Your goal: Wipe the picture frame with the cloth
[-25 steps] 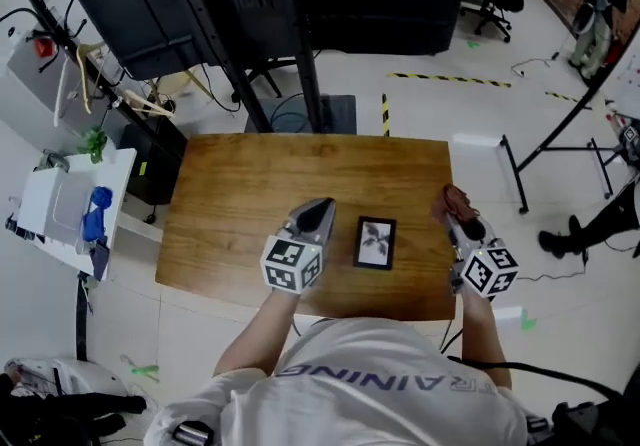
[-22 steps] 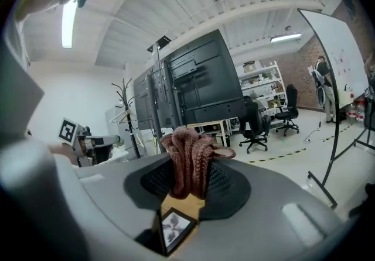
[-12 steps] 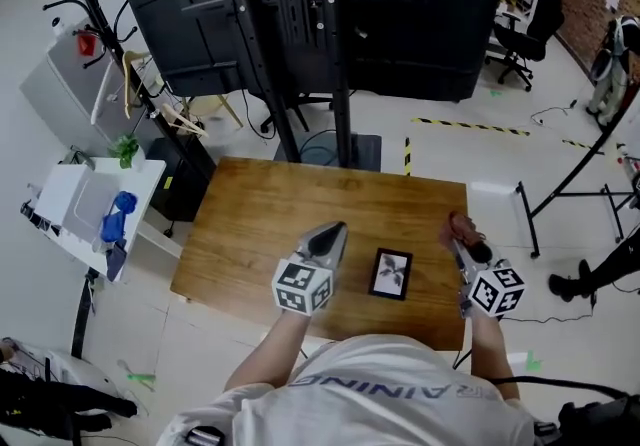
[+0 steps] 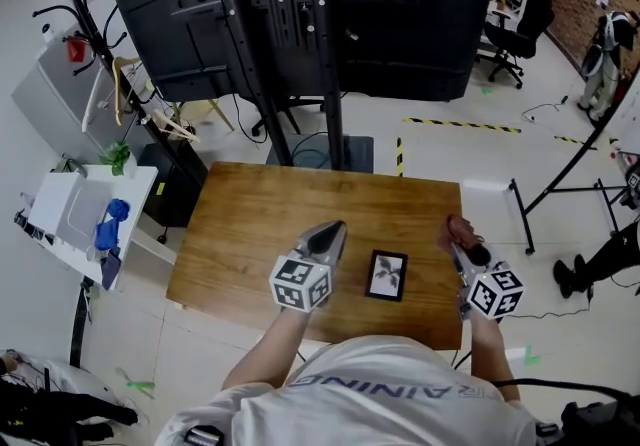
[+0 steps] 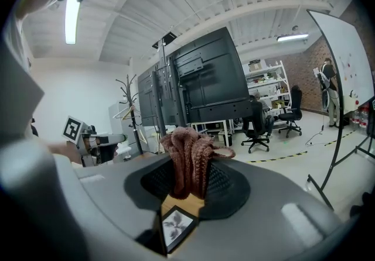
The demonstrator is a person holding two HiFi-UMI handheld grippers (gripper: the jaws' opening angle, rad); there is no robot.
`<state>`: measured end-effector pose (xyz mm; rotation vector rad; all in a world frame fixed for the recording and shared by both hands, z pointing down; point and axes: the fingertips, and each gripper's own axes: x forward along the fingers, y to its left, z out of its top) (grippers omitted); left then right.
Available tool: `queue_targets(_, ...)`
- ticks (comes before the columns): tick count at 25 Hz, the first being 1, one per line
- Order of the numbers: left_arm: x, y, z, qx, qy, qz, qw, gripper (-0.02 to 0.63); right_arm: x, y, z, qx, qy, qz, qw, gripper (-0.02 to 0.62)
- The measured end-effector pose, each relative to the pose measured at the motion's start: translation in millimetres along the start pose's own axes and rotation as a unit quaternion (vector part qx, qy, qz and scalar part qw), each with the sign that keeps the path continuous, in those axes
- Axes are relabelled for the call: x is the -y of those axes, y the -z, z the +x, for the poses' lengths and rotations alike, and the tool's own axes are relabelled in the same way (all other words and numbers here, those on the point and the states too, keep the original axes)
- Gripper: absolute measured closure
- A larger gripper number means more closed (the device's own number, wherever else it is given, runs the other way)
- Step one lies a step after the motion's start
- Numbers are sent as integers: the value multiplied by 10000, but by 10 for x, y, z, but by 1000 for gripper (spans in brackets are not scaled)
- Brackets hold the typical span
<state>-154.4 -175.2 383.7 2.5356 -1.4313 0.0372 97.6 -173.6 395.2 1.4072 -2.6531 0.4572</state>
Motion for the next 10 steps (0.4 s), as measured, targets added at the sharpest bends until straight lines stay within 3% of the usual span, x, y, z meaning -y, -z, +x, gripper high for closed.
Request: queue_targets(10, -24, 34, 79, -38, 87, 21, 10000, 600, -3, 6, 61, -6, 37, -97, 9999, 486)
